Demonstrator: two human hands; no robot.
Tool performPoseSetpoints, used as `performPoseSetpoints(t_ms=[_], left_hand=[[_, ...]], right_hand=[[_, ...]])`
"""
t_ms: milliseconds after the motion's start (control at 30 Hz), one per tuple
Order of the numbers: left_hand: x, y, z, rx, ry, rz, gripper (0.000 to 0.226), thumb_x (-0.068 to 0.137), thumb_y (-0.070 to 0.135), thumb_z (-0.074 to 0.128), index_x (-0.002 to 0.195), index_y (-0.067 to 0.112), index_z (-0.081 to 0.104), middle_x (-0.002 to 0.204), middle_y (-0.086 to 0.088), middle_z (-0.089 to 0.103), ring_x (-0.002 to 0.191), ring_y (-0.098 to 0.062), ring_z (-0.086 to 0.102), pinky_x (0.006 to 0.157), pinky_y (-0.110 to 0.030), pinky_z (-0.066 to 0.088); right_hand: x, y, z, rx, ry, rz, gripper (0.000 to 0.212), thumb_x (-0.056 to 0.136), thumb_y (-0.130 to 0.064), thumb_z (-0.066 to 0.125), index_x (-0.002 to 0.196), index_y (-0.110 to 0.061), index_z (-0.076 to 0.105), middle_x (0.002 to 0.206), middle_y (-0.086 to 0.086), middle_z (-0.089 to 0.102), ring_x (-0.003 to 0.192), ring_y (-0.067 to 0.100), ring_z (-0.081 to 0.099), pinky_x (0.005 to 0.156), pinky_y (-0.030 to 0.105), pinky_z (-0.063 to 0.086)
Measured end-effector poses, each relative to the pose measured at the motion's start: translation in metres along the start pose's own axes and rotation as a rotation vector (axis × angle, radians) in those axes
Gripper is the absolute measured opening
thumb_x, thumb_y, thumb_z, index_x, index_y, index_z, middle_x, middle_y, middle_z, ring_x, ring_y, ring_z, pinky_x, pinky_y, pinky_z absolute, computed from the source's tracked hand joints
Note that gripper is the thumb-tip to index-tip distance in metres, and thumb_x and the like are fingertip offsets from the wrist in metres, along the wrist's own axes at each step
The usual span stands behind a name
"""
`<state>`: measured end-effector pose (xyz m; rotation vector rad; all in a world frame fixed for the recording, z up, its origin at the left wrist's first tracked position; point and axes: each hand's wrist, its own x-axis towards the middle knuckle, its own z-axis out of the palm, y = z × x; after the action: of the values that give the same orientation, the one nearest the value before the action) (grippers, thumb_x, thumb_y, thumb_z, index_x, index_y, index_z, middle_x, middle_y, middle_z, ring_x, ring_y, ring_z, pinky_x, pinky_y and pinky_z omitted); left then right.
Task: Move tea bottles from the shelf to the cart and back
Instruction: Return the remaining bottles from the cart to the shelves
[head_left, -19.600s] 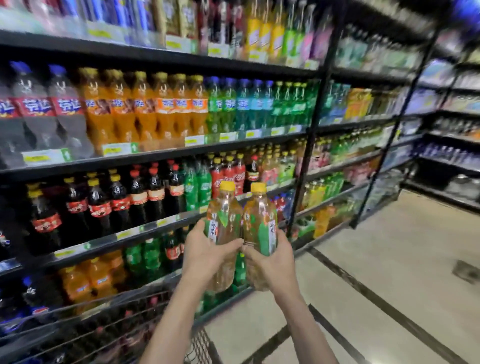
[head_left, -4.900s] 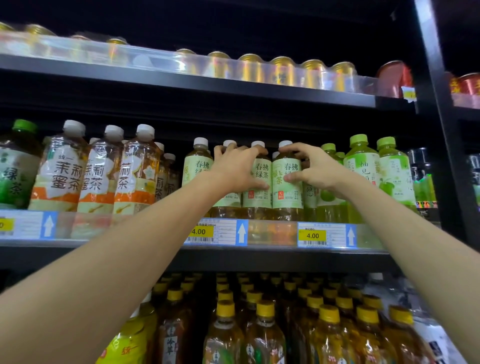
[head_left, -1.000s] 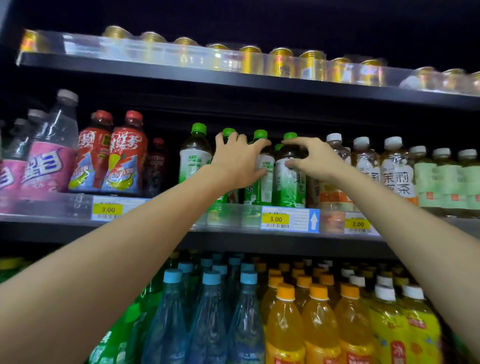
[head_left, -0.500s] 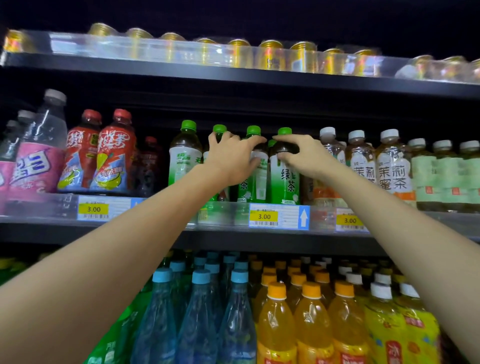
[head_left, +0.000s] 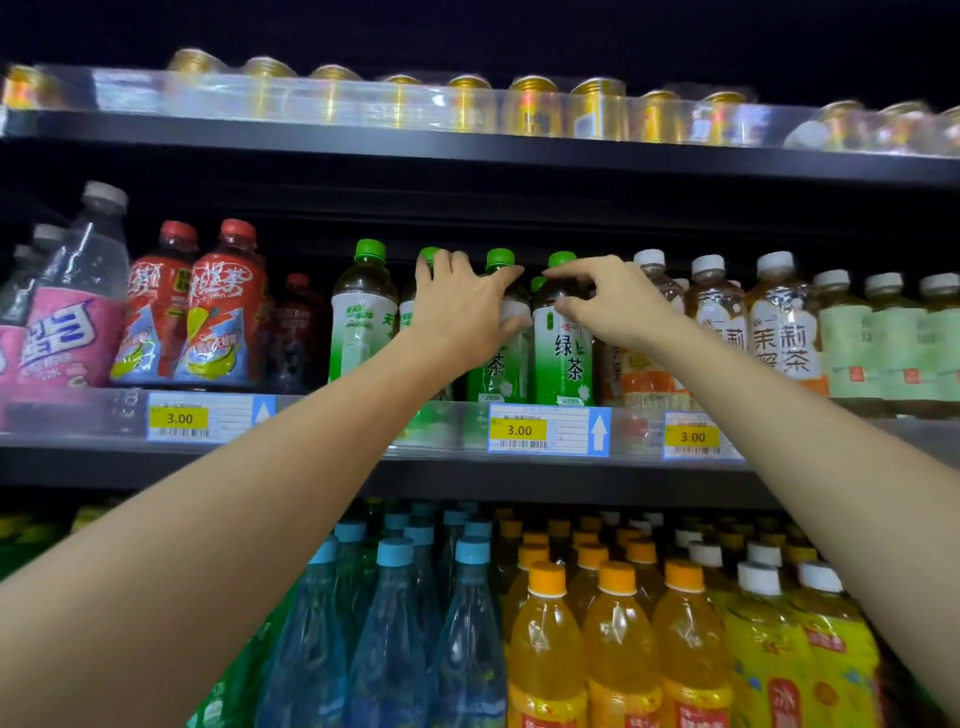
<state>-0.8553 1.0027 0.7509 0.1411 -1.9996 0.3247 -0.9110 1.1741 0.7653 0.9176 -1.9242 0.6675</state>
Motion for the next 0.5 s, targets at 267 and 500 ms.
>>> performPoseSetpoints(t_ms=[267, 500], left_hand=[[0.004, 0.008, -0.007, 0.027, -0.032, 0.026, 0.064, 0.095, 0.062, 0.049, 0.15, 0.032, 0.037, 0.13, -0.02, 0.06, 0.128, -0.041, 0.047, 0.117, -0.052, 0.019], [0.004, 0.013, -0.003, -0.001, -0.033, -0.009, 0.067, 0.094, 0.062, 0.051, 0.15, 0.031, 0.035, 0.132, -0.021, 0.051, 0.123, -0.038, 0.05, 0.109, -0.048, 0.031]], right_hand=[[-0.004, -0.003, 0.003, -0.026, 0.039, 0.003, 0.042, 0.095, -0.022, 0.06, 0.136, -0.027, 0.059, 0.142, 0.005, 0.057, 0.118, 0.026, 0.06, 0.099, 0.036, 0.046], [-0.006, -0.003, 0.004, -0.03, 0.044, -0.003, 0.042, 0.096, -0.022, 0.06, 0.137, -0.027, 0.059, 0.144, 0.004, 0.055, 0.119, 0.025, 0.059, 0.1, 0.038, 0.045]])
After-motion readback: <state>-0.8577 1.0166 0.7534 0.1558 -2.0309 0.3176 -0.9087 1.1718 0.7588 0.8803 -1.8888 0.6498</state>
